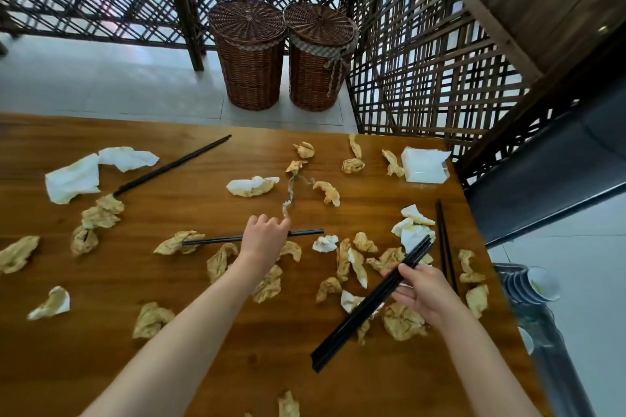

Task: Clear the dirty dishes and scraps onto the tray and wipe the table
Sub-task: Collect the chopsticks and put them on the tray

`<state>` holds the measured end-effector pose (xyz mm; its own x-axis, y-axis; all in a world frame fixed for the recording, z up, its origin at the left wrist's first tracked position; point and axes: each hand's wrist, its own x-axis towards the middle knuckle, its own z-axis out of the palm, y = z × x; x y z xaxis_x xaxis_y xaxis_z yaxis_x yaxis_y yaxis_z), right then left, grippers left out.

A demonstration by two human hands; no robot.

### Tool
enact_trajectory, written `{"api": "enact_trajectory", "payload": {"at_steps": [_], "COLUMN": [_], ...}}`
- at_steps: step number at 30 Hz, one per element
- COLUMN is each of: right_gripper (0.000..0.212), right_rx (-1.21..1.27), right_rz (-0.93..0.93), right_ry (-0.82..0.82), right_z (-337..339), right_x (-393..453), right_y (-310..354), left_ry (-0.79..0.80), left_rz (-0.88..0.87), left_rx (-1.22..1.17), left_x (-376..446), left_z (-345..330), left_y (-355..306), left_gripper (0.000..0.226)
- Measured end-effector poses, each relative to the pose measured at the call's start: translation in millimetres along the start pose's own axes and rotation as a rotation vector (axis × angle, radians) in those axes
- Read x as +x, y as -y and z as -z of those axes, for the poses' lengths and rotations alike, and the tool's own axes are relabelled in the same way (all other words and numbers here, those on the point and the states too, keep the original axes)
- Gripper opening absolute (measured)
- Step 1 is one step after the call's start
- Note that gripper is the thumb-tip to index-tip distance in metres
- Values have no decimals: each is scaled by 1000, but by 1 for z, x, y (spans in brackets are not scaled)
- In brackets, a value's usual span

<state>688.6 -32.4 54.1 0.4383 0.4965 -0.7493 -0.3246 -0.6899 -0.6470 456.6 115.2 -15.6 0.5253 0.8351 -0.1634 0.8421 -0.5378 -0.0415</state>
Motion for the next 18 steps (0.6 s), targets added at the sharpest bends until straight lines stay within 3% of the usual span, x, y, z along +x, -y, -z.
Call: {"api": "enact_trajectory", "payload": {"at_steps": [6,18], "right_gripper": [17,16], "right_rx": [-10,-43], "right_rz": [-17,-81], "right_ry": [9,63], "right_z": [6,-14], "right_x": [25,53], "right_y": [9,23], "left_ry": [46,-20], "left_rz": [28,72], "left_rx": [-42,-138], "left_x": [28,27], "left_z": [-15,-27], "left_y": [-8,-6], "left_gripper": [32,25]}}
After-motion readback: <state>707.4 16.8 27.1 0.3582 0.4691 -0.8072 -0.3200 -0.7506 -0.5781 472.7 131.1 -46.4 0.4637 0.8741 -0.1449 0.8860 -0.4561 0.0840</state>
